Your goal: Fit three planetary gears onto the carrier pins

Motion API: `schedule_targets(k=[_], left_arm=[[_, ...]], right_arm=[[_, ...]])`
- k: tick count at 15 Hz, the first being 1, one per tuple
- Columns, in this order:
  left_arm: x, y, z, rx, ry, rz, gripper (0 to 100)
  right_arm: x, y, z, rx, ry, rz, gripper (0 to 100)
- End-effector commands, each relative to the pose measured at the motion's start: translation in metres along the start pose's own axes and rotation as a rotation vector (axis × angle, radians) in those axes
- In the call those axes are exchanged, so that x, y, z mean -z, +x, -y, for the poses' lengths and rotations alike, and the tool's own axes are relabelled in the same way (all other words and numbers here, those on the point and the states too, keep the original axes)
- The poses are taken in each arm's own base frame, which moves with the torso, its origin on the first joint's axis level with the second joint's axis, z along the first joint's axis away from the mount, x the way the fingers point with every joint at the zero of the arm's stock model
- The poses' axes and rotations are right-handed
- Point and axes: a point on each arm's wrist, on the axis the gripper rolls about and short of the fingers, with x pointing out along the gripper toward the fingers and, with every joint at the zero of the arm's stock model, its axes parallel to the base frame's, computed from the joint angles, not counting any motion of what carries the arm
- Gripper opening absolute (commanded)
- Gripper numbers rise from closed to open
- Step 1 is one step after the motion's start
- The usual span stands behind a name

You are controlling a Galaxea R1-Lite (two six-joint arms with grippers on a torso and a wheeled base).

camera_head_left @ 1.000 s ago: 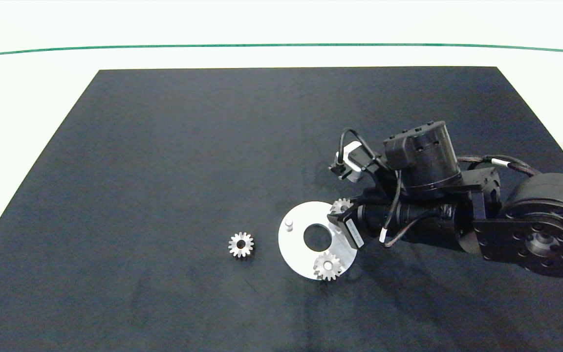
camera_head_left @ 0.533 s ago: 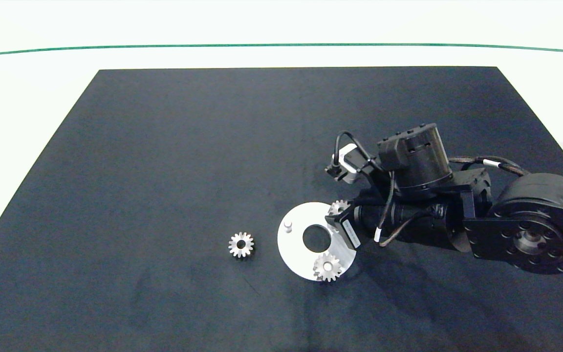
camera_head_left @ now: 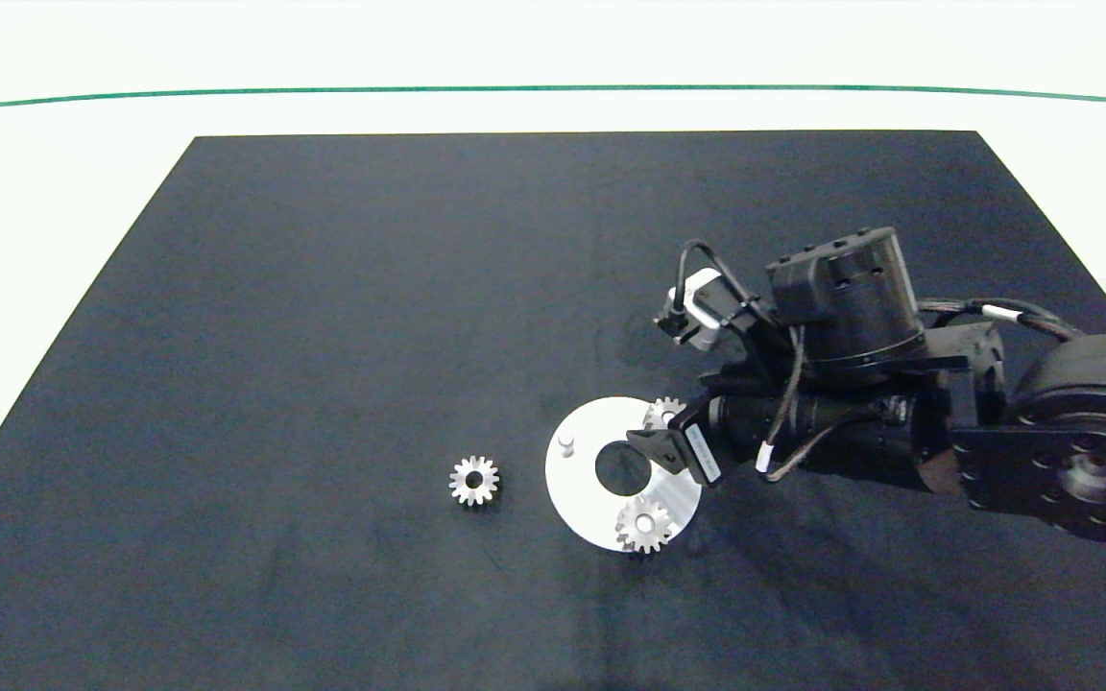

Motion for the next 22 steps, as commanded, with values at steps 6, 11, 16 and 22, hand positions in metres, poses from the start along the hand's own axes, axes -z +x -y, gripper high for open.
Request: schedule_targets(k=[6, 11, 16, 22], left_arm=[[0.014, 0.014, -0.003, 0.18, 0.044, -0.132, 100], [0.039, 0.064, 0.008, 0.319, 0.142, -0.291, 100], [0.04, 0.128, 0.024, 0.334, 0.23, -0.252, 100], [0.048, 0.19, 0.054, 0.436, 0.32, -0.284, 100]], right_arm=[[0.082, -0.222, 0.04, 0.269, 0.117, 0.333, 100], [0.167, -0.311, 0.029, 0.371, 0.152, 0.348, 100], [0.188, -0.33, 0.021, 0.425, 0.121, 0.387, 100], [0.204, -0.34, 0.014, 0.476, 0.128, 0.405, 100]])
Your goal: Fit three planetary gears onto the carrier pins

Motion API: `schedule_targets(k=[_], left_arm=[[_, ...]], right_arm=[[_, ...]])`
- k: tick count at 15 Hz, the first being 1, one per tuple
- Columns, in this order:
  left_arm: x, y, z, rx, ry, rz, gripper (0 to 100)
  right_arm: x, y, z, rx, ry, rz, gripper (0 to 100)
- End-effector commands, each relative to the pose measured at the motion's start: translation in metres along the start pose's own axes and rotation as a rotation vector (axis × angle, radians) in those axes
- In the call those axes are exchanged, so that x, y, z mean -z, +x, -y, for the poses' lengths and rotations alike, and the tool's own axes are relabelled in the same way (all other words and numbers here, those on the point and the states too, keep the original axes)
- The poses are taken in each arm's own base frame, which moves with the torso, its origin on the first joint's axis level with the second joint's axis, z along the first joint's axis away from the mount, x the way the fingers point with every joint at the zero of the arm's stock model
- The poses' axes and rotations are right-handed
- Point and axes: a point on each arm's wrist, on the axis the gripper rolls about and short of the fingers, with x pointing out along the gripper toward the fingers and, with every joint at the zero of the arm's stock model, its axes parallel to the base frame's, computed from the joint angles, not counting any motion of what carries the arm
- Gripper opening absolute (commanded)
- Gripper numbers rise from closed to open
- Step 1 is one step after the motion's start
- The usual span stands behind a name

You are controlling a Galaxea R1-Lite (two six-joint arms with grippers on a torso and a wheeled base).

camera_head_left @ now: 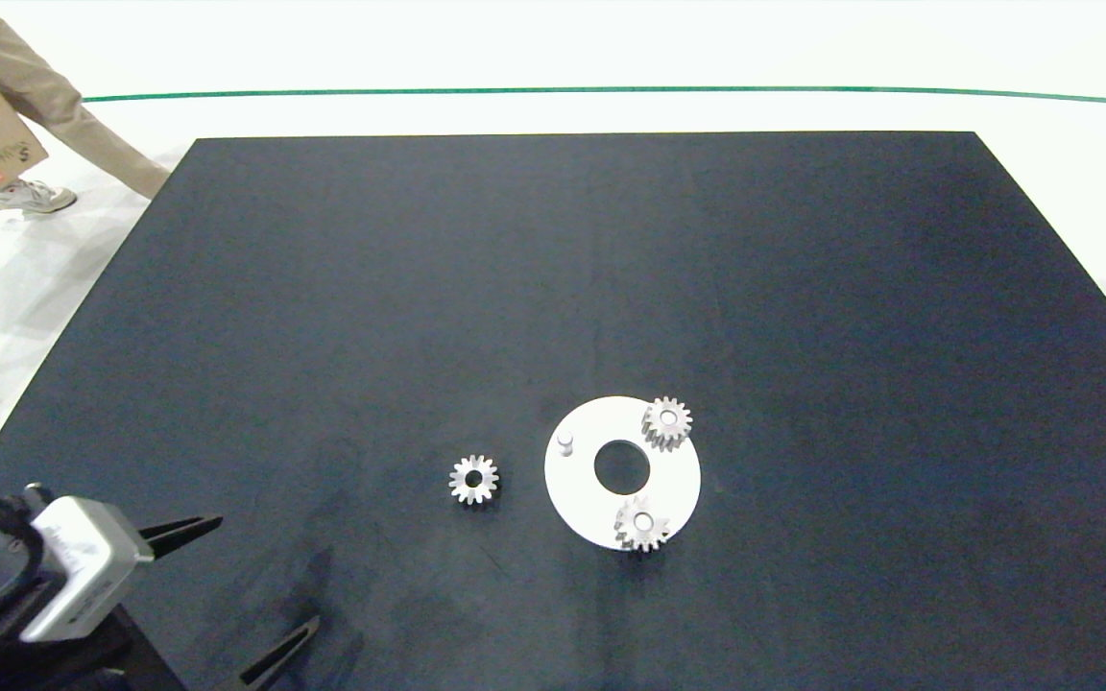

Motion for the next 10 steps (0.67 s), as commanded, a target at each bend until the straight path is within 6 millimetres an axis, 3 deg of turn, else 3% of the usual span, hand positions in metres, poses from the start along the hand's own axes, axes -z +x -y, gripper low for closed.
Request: schedule_targets(k=[1, 10], left_arm=[[-0.002, 0.056, 0.003, 0.041, 0.031, -0.022, 100], [-0.012, 0.093, 0.007, 0.065, 0.056, 0.01, 100]], right_arm=[[0.007, -0.01, 0.001, 0.011, -0.001, 0.017, 100], [0.01, -0.007, -0.001, 0.008, -0.005, 0.0, 100]])
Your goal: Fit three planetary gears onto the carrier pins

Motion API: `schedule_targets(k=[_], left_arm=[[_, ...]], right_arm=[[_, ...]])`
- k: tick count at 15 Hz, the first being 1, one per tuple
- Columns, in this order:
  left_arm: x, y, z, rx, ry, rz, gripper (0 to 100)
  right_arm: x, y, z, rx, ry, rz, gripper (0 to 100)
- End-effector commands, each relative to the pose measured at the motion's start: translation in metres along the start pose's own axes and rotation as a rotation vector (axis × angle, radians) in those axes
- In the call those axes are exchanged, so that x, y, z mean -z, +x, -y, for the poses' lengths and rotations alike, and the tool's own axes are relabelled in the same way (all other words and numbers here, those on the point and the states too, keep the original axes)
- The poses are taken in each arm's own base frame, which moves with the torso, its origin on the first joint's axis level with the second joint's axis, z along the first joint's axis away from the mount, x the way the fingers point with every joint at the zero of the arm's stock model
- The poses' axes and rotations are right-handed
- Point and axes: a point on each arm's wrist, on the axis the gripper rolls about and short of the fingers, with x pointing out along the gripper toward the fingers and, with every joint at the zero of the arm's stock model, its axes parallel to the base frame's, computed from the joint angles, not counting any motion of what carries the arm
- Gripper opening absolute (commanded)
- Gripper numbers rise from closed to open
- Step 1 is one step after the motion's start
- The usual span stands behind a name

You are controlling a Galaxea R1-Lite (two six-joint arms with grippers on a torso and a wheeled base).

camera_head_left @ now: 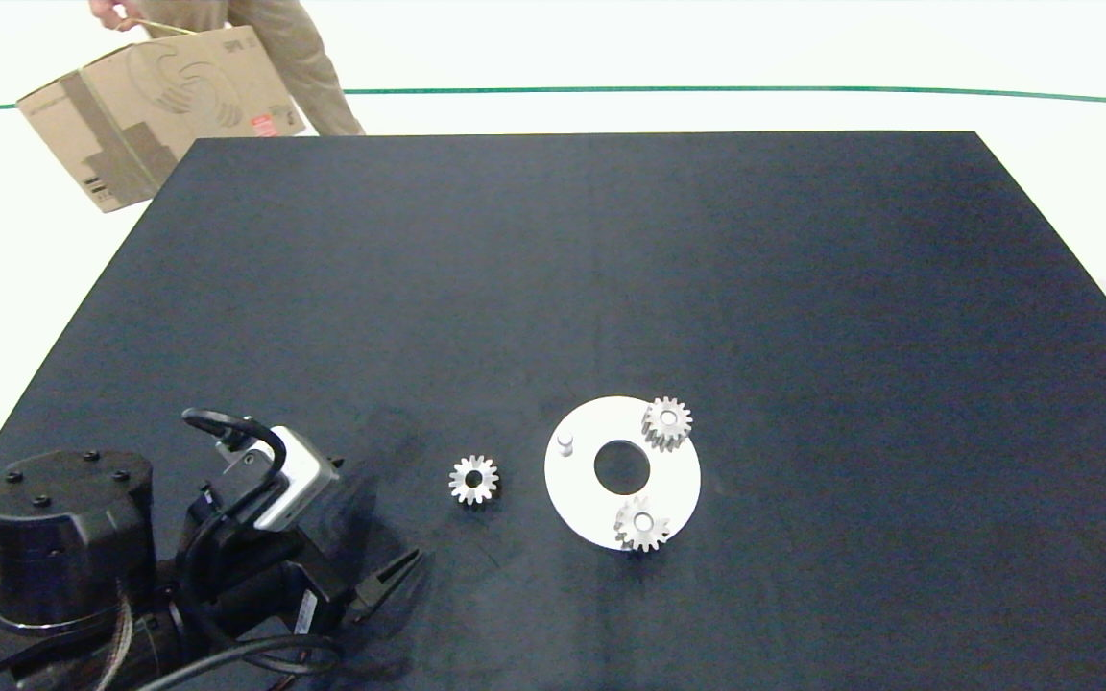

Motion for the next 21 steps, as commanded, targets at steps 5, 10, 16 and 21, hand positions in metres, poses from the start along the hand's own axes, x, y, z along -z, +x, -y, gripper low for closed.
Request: schedule_targets(k=[5, 10, 16, 21], left_arm=[[-0.01, 0.024, 0.006, 0.041, -0.002, 0.007, 100], [-0.014, 0.036, 0.012, 0.069, -0.008, 0.019, 100], [-0.018, 0.041, 0.014, 0.074, -0.006, 0.031, 98], [-0.019, 0.052, 0.019, 0.094, -0.013, 0.027, 87]], right_arm=[[0.003, 0.005, -0.002, -0.006, -0.011, -0.032, 100], [0.002, 0.007, -0.003, -0.007, -0.013, -0.036, 100], [0.001, 0.006, -0.002, -0.005, -0.012, -0.034, 100], [0.001, 0.006, -0.002, -0.002, -0.01, -0.03, 100]])
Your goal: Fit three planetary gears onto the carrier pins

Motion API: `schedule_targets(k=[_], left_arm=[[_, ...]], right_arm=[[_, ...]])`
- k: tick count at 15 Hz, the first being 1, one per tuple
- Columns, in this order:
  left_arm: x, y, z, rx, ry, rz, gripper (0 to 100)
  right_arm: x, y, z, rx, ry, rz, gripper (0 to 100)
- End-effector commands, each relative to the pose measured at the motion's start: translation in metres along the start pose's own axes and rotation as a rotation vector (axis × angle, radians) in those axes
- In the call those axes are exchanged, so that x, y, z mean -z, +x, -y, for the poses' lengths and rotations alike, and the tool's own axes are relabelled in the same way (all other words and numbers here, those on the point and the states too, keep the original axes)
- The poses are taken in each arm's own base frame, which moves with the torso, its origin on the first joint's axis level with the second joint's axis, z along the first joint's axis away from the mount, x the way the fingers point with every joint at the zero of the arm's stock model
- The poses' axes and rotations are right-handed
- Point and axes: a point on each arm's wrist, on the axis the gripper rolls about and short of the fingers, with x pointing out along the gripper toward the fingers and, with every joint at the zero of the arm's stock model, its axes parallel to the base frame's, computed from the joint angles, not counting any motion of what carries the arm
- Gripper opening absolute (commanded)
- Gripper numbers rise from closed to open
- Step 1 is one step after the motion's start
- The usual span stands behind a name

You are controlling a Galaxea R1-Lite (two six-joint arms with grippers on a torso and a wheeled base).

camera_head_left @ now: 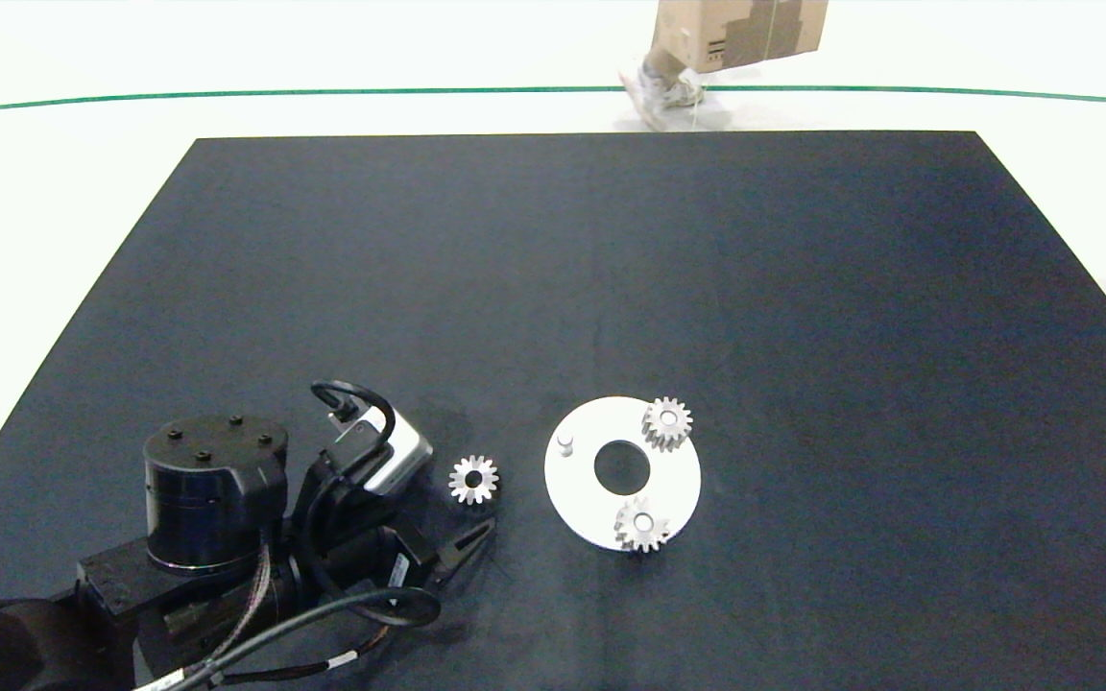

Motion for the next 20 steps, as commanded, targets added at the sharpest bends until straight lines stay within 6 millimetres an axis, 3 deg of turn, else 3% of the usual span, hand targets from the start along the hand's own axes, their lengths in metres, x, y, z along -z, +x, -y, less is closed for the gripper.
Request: schedule_targets(k=[1, 20], left_arm=[[-0.0009, 0.0053, 0.0034, 0.015, -0.007, 0.001, 86], [-0.005, 0.0139, 0.0071, 0.014, -0.001, 0.03, 48]], right_arm=[[-0.0002, 0.0007, -0.0001, 0.001, -0.004, -0.006, 100], [-0.0018, -0.0001, 0.0004, 0.003, -0.002, -0.002, 100]])
